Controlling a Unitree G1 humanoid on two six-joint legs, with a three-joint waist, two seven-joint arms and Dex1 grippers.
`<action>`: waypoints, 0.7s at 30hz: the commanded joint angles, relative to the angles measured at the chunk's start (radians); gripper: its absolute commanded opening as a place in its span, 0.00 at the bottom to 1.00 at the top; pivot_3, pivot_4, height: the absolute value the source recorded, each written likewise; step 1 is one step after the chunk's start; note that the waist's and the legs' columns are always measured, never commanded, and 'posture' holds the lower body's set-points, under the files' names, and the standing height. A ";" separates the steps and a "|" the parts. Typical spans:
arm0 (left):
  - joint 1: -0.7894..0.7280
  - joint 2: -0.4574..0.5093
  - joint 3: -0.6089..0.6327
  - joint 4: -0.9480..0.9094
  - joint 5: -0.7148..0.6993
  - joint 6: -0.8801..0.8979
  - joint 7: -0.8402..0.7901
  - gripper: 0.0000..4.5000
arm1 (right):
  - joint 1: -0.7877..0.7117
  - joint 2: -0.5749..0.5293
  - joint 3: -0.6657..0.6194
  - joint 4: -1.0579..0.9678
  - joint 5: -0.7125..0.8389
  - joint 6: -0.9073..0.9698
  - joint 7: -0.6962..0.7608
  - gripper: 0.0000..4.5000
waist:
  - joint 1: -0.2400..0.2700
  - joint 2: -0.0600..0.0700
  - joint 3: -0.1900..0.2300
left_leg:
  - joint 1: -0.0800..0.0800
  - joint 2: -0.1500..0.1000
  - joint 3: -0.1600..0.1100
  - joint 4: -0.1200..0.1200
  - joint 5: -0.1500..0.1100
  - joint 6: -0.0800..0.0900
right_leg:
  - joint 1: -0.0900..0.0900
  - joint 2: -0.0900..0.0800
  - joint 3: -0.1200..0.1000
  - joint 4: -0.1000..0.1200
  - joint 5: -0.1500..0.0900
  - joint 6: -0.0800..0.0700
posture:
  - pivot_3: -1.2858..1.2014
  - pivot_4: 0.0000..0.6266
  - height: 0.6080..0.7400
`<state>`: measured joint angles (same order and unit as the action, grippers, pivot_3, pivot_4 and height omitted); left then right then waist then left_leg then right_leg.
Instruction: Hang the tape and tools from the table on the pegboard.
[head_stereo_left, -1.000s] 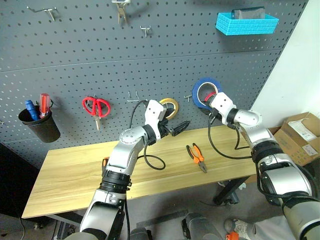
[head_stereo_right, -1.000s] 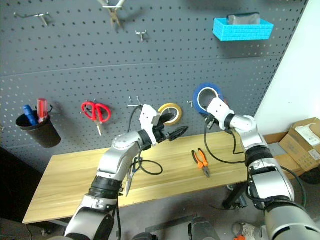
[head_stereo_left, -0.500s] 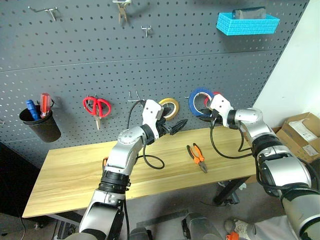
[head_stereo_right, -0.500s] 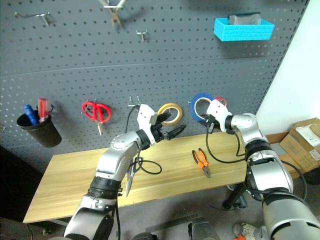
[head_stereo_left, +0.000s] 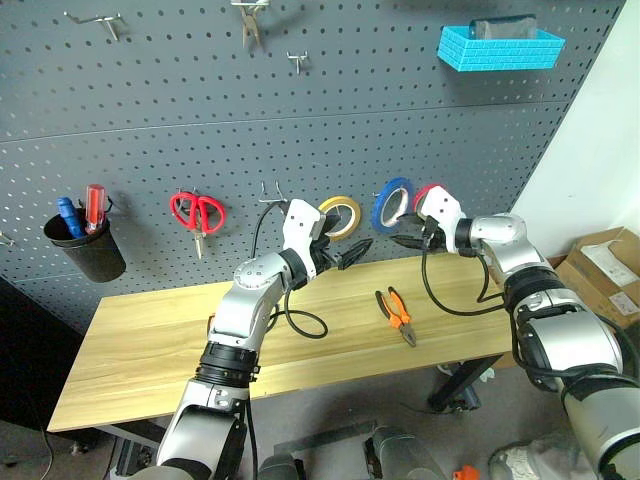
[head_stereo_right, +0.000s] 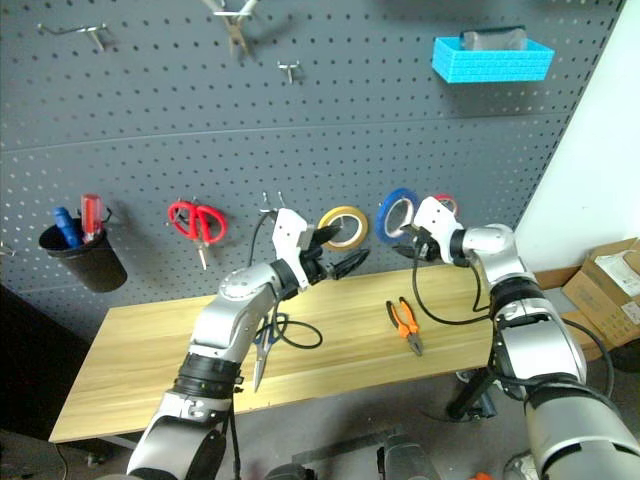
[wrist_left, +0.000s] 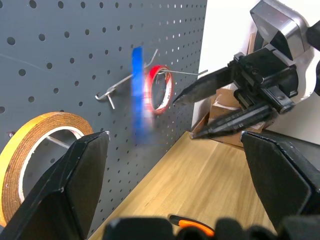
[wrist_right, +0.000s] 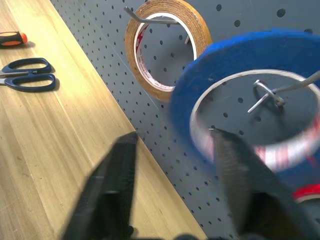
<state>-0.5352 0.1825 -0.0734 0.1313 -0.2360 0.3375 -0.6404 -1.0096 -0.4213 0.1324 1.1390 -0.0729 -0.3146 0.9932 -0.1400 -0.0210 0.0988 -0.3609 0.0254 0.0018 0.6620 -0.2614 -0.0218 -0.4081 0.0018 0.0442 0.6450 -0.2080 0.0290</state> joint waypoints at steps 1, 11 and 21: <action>-0.013 0.003 0.012 -0.028 -0.012 -0.018 0.005 1.00 | 0.025 -0.016 -0.022 -0.047 0.005 -0.011 -0.033 0.82 | 0.000 0.000 0.000 | 0.000 0.000 0.000 0.000 0.000 0.000 | 0.000 0.000 0.000 0.000 0.000 0.000 | 0.49 0.00 1.00; 0.148 0.040 -0.048 -0.092 0.025 -0.025 -0.020 1.00 | 0.434 -0.035 -0.031 -0.561 0.022 0.307 -0.145 0.88 | -0.002 0.001 -0.001 | -0.001 0.000 0.000 -0.001 0.000 0.000 | 0.000 0.000 0.002 0.000 0.000 0.000 | 0.48 0.07 1.00; 0.343 0.110 -0.126 -0.117 0.096 -0.087 -0.036 1.00 | 0.633 0.071 -0.002 -0.970 -0.010 0.834 -0.379 0.88 | 0.000 -0.001 0.022 | 0.008 0.003 0.000 0.000 0.000 0.000 | 0.002 0.006 0.004 0.004 -0.005 -0.008 | 0.47 0.25 1.00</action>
<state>-0.1905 0.2806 -0.1903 0.0532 -0.1528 0.2838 -0.6688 -0.3497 -0.3565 0.1323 0.2007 -0.0684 0.4720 0.6517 -0.1404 -0.0220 0.1204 -0.3530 0.0280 0.0016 0.6622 -0.2615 -0.0218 -0.4064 0.0074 0.0484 0.6486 -0.2134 0.0204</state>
